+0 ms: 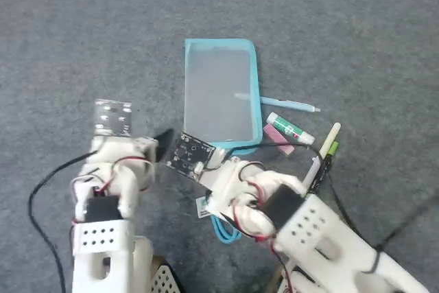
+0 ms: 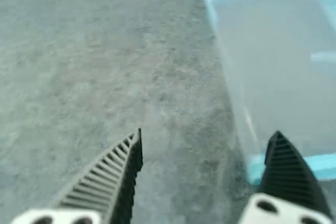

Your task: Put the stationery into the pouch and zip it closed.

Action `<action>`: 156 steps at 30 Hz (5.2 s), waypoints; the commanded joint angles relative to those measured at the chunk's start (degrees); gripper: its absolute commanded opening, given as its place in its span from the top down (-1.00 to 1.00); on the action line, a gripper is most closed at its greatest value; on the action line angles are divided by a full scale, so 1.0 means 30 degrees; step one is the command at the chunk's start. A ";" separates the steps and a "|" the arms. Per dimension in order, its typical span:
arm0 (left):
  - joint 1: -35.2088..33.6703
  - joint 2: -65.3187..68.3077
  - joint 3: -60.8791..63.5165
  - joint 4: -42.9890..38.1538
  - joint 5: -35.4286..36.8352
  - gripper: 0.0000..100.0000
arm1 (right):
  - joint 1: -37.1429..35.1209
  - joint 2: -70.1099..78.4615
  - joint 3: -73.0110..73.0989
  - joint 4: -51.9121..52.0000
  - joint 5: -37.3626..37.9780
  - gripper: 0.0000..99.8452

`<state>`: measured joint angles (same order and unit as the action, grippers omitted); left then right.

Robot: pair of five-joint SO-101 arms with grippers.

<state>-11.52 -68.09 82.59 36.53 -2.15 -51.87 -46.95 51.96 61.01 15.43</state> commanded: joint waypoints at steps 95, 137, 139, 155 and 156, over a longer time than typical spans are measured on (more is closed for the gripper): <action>0.3370 0.0029 -0.2623 0.3165 -0.2168 0.05 | 0.3326 0.0337 -0.3429 0.1363 -0.0821 0.99; 0.4103 -0.3429 -0.1538 0.4249 -0.2667 0.23 | 0.2916 -0.0249 -0.4952 0.3209 -0.0938 0.99; 0.3956 -0.2901 -0.1538 0.3810 -0.2667 0.23 | 0.2916 -0.0630 -0.5656 0.4117 -0.0908 0.99; 0.3897 -0.2286 -0.0923 0.1641 -0.0645 0.30 | 0.0190 -0.1099 -0.5392 0.5260 -0.0029 0.99; 0.3897 -0.2286 -0.0806 0.1436 -0.0645 0.32 | -0.0044 -0.1099 -0.5392 0.5319 0.0147 0.99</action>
<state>0.88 -76.18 79.43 44.88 -5.93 -48.79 -47.21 37.98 75.96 14.11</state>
